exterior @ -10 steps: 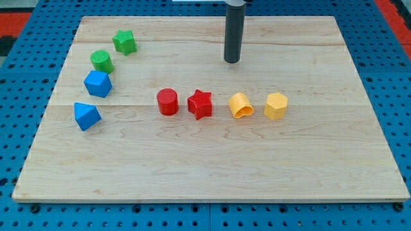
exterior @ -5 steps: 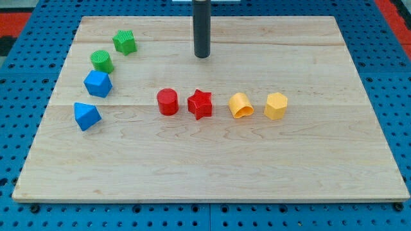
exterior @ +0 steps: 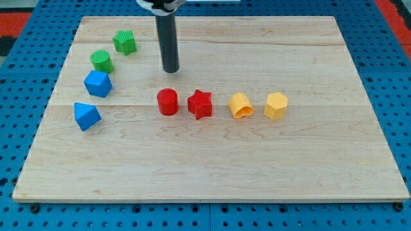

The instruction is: Keep blue blocks in a horizontal line

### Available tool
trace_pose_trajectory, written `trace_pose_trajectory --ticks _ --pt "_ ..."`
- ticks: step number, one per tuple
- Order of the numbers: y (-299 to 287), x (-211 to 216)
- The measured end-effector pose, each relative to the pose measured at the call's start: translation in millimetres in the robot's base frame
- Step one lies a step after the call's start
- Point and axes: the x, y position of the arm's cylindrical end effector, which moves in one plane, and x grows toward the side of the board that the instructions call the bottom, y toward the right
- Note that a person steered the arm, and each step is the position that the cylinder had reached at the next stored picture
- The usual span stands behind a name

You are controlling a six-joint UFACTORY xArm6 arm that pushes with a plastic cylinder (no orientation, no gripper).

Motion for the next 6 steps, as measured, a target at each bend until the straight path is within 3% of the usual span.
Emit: trace_pose_trajectory --ticks 4,6 --pt "-76 2" --pt "-112 22"
